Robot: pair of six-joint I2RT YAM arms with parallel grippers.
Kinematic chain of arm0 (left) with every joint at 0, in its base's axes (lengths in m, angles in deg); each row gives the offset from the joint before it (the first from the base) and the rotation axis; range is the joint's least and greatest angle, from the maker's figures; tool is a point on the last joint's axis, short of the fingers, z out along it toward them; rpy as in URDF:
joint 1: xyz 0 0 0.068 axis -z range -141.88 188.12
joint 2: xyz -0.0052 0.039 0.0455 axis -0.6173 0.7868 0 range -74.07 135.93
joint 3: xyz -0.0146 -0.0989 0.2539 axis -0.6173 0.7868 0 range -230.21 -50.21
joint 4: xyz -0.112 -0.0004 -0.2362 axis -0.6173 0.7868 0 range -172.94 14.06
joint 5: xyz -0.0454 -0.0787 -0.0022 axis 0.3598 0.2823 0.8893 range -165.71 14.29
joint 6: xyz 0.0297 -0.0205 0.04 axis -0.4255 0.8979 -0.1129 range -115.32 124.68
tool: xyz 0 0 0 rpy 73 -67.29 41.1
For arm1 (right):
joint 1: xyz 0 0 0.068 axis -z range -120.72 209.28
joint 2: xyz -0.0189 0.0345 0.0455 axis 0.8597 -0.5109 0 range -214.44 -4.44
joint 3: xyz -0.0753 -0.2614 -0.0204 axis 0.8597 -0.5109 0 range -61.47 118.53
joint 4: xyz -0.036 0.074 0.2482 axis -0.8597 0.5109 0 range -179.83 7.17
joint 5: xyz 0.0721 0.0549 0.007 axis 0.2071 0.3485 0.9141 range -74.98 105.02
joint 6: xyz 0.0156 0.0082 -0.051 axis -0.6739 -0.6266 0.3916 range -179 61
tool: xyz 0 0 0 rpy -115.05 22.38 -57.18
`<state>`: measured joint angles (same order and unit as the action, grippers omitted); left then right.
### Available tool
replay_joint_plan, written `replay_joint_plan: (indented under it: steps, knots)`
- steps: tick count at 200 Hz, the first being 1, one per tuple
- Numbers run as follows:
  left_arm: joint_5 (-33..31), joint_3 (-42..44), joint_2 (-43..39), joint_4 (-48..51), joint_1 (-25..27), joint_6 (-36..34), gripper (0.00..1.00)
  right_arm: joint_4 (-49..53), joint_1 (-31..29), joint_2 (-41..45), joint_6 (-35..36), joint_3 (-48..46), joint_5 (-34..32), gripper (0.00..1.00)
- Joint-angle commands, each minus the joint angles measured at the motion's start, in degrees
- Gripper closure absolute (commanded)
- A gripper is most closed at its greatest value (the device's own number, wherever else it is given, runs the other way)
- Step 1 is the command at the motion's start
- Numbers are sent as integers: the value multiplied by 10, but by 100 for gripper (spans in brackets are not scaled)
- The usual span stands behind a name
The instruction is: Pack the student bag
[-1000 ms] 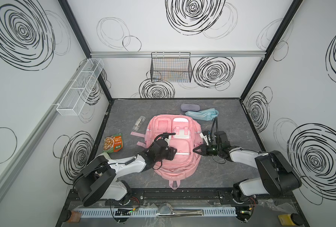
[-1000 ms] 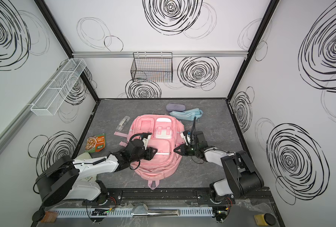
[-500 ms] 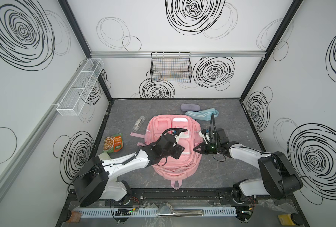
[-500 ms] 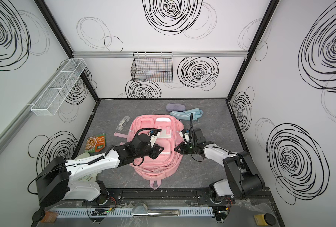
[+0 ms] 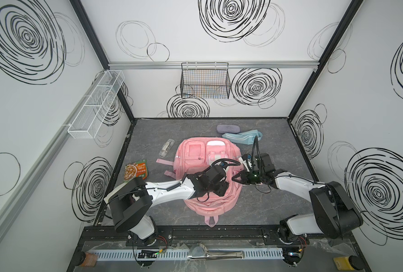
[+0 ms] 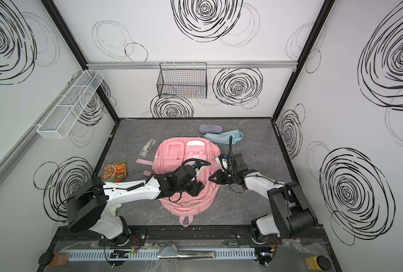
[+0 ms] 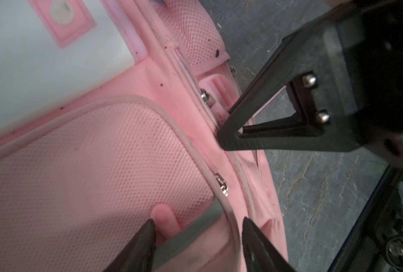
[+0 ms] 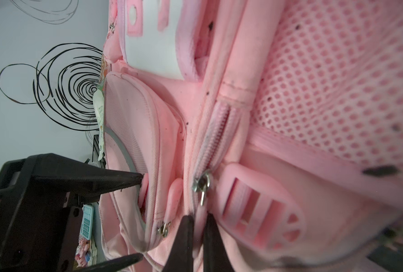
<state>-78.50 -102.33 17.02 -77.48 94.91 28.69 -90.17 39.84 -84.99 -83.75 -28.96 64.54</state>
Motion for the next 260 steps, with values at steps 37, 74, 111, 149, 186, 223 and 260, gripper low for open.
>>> replay_joint_plan:
  steps: [37,74,111,149,186,223,260]
  knots:
    - [-140,-75,88,58,46,-6,39,-48,0,11,6,-2,31,94]
    - [-166,-56,76,53,43,-11,67,-26,5,17,25,2,19,92]
    - [-130,-23,30,17,20,2,100,-25,26,12,41,-8,25,88]
    - [-77,4,-5,-25,4,19,100,-55,40,3,45,-17,64,82]
    - [-31,16,-18,-47,-6,33,100,-132,52,-18,19,-41,117,77]
    - [-23,19,-21,-51,-6,37,100,-169,55,-35,1,-50,127,77]
    - [-21,19,-24,-55,-6,40,100,-175,55,-43,-7,-48,117,79]
